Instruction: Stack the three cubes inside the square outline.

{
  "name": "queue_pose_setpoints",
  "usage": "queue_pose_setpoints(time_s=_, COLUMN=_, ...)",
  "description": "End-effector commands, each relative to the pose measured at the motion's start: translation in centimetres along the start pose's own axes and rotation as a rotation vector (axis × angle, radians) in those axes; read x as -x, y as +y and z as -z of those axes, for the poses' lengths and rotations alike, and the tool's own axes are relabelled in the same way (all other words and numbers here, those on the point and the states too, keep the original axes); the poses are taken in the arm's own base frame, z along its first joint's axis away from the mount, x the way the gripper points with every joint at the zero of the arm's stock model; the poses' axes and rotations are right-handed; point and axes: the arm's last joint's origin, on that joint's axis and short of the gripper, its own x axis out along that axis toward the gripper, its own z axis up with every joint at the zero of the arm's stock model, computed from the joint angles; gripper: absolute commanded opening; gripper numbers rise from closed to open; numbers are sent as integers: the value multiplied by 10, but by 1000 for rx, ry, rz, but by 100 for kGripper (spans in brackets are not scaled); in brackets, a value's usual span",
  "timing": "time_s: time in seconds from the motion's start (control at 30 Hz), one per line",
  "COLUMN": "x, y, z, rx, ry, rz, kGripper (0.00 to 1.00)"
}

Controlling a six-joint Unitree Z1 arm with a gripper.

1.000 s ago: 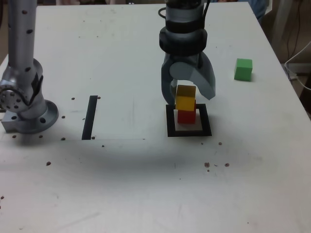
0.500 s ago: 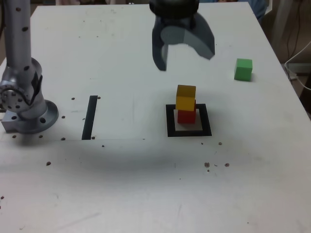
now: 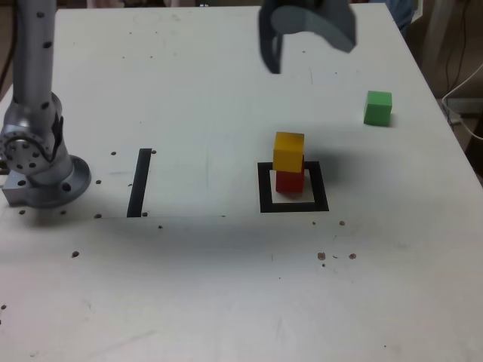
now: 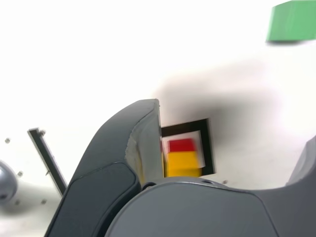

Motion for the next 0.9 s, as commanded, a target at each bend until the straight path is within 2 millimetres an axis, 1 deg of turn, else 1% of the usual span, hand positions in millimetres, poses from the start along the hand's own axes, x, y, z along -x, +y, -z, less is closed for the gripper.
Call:
queue_pose_setpoints(time_s=0.0, x=-7, y=7, z=-16, rx=-12, ry=-15, rz=-8, kGripper=100)
queue_pose_setpoints(time_s=0.13, x=-19, y=19, z=-39, rx=-27, ry=-28, rz=-10, kGripper=100)
queue_pose_setpoints(time_s=0.23, x=-27, y=26, z=-51, rx=-31, ry=-29, rz=-9, kGripper=100)
queue_pose_setpoints(time_s=0.47, x=-44, y=33, z=-77, rx=-39, ry=-44, rz=-15, kGripper=100)
queue_pose_setpoints(time_s=0.67, x=-66, y=38, z=-93, rx=-44, ry=-31, rz=3, kGripper=98)
queue_pose_setpoints(time_s=0.87, x=-85, y=41, z=-104, rx=-42, ry=-26, rz=31, kGripper=97)
